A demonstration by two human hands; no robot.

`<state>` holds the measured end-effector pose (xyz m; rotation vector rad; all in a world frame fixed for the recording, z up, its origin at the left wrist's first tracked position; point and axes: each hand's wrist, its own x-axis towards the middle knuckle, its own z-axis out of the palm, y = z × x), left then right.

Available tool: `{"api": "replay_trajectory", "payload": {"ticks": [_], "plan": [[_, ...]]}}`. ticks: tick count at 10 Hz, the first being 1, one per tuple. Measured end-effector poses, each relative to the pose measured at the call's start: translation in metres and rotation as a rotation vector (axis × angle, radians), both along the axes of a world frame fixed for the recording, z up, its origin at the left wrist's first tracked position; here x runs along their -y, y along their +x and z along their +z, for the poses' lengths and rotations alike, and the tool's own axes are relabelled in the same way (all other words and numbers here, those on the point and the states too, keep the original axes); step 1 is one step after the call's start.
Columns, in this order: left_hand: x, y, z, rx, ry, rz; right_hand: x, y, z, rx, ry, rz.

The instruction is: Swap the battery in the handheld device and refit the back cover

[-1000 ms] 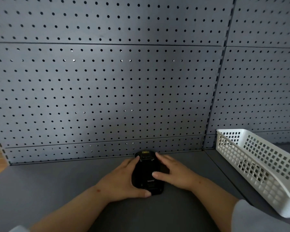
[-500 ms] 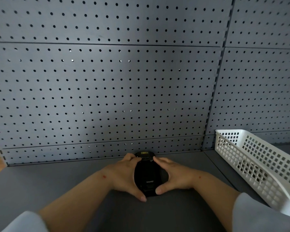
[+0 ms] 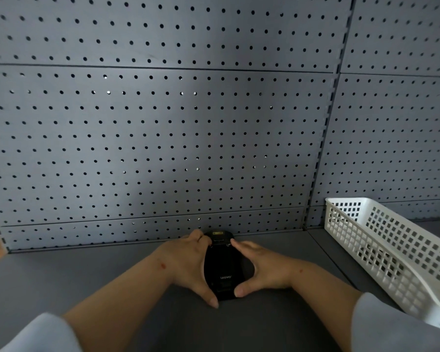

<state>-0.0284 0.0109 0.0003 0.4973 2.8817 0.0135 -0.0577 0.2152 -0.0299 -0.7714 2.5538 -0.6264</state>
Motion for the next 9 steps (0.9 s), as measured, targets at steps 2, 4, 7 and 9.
{"api": "replay_trajectory", "payload": {"ticks": [2, 4, 7, 9], "plan": [[-0.003, -0.002, 0.005, -0.038, -0.096, -0.032, 0.0, -0.001, -0.001, -0.003, 0.008, -0.001], [0.0, 0.001, 0.001, -0.024, -0.016, -0.014, 0.001, 0.0, -0.001, -0.008, 0.005, -0.001], [0.004, 0.006, -0.006, 0.026, 0.157, 0.026, 0.0, 0.0, 0.003, -0.005, 0.015, -0.018], [0.013, 0.012, -0.009, 0.156, 0.352, 0.072, -0.004, 0.005, 0.021, 0.049, -0.011, -0.056]]}}
